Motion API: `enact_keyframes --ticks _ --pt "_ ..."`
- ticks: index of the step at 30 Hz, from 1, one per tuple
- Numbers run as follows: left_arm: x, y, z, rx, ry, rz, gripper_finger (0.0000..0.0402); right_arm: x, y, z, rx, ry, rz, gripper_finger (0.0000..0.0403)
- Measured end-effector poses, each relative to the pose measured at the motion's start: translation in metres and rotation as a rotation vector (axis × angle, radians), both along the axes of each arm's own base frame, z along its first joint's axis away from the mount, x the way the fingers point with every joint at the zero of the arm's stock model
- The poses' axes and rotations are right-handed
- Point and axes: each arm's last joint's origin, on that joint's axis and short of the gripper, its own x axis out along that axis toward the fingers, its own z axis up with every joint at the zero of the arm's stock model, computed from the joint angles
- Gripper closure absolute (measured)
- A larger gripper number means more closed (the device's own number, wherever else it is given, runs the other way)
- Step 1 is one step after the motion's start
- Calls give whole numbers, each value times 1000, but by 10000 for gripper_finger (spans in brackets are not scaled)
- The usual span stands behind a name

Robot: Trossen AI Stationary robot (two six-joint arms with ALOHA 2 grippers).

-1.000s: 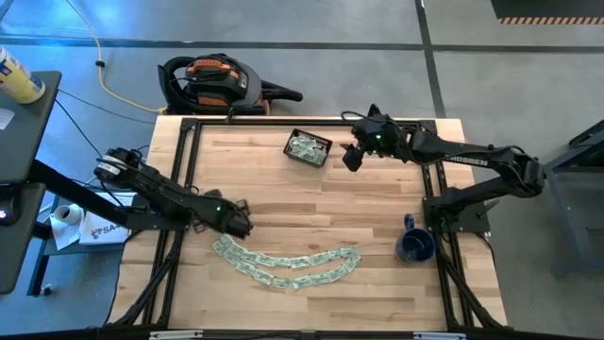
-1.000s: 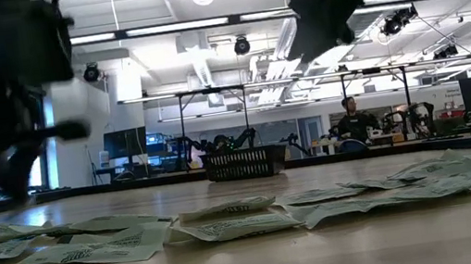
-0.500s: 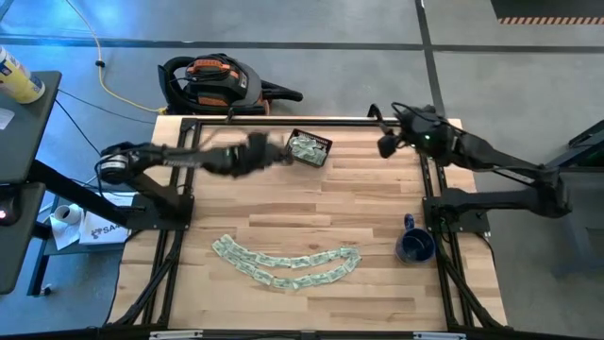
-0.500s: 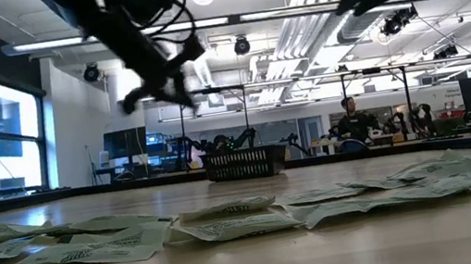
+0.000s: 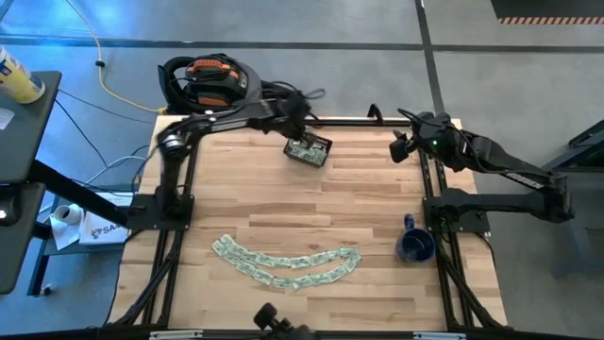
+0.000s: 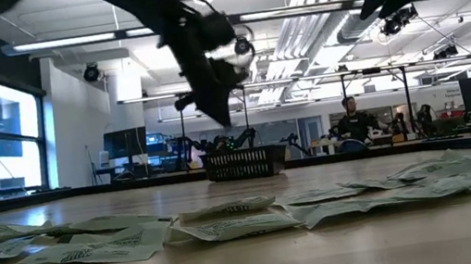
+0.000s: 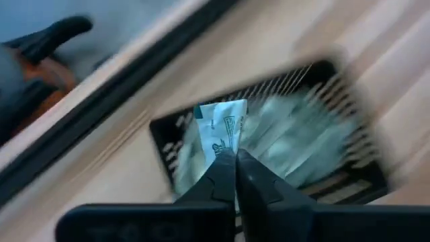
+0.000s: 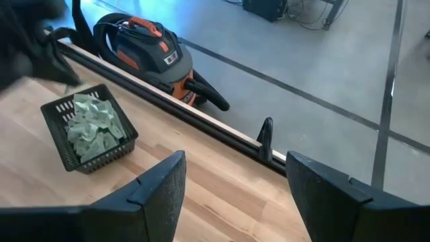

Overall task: Pick and place Stevia / Truvia into bins
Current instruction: Put the stevia packet into the black bin

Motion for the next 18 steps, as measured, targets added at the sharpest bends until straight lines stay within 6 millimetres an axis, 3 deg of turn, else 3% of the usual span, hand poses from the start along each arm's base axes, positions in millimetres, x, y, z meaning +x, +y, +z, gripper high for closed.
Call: enact_keyframes --ticks 4,9,14,18 --pt "15 -2 -17 -19 187 -194 328 0 0 0 0 0 0 157" --pt "26 -14 -22 -21 220 -283 297 0 0 0 1 4 1 157" --pt "15 -33 3 -14 270 -281 277 0 0 -1 3 18 6 157" --pt "-8 -69 23 -109 404 -343 267 1 1 -2 23 30 60 157"
